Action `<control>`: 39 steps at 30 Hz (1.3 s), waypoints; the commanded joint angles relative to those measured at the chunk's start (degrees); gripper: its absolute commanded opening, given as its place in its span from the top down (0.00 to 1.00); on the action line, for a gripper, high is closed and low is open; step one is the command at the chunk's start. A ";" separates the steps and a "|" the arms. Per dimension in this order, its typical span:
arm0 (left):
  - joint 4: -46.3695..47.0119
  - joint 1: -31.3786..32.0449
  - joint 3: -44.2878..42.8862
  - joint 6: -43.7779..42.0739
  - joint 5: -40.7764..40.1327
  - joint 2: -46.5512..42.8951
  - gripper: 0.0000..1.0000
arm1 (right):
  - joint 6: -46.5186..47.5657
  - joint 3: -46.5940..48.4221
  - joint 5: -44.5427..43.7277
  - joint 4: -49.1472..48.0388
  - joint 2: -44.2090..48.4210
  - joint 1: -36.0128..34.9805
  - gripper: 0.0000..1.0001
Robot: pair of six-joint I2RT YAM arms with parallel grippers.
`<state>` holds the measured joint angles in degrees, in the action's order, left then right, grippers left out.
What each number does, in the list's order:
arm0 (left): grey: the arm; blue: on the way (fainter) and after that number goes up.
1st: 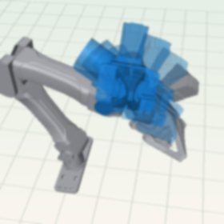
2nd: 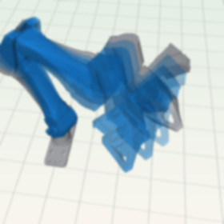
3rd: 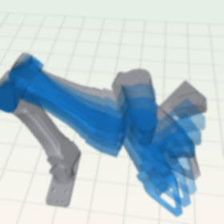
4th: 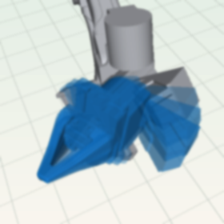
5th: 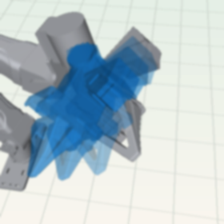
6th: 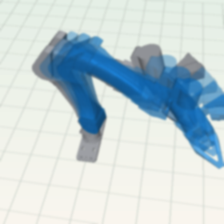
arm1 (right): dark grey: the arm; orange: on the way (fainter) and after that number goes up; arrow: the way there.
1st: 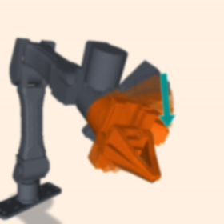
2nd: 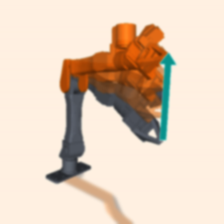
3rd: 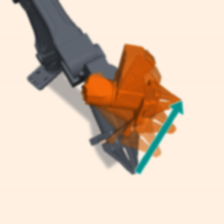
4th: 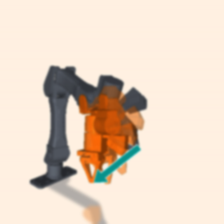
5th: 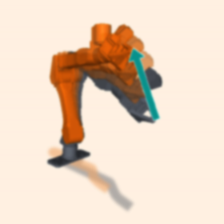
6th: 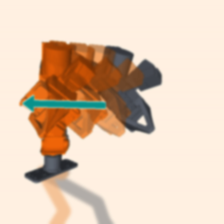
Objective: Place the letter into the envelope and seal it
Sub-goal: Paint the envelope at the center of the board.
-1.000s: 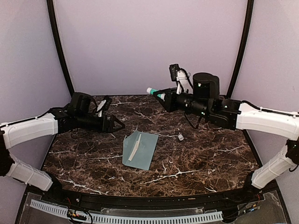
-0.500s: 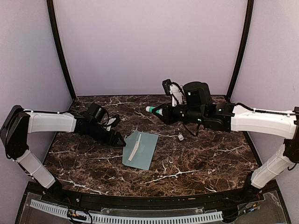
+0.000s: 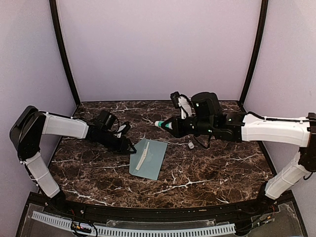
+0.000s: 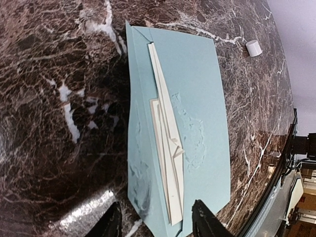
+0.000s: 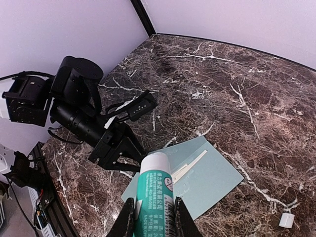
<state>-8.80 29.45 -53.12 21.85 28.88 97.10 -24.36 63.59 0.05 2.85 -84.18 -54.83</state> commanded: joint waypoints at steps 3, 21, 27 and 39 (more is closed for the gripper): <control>2.97 -0.74 -2.24 2.37 2.28 2.87 0.57 | -0.71 -0.53 1.56 -2.59 -0.40 0.84 0.93; 2.79 -0.72 -2.44 -0.90 4.56 4.84 1.00 | -2.19 -3.28 2.96 -0.34 -1.64 1.17 0.94; -2.11 4.07 -4.50 -7.02 1.53 2.32 1.00 | -3.39 -5.91 8.77 -1.27 -3.97 1.21 0.95; -6.40 10.33 -5.53 -12.95 -0.57 1.04 1.00 | -5.66 -4.89 11.33 5.21 -8.75 0.86 0.95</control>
<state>-12.56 39.88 -57.21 11.55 28.99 100.44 -28.67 57.71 9.91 6.02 -91.20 -53.98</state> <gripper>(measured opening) 0.008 0.185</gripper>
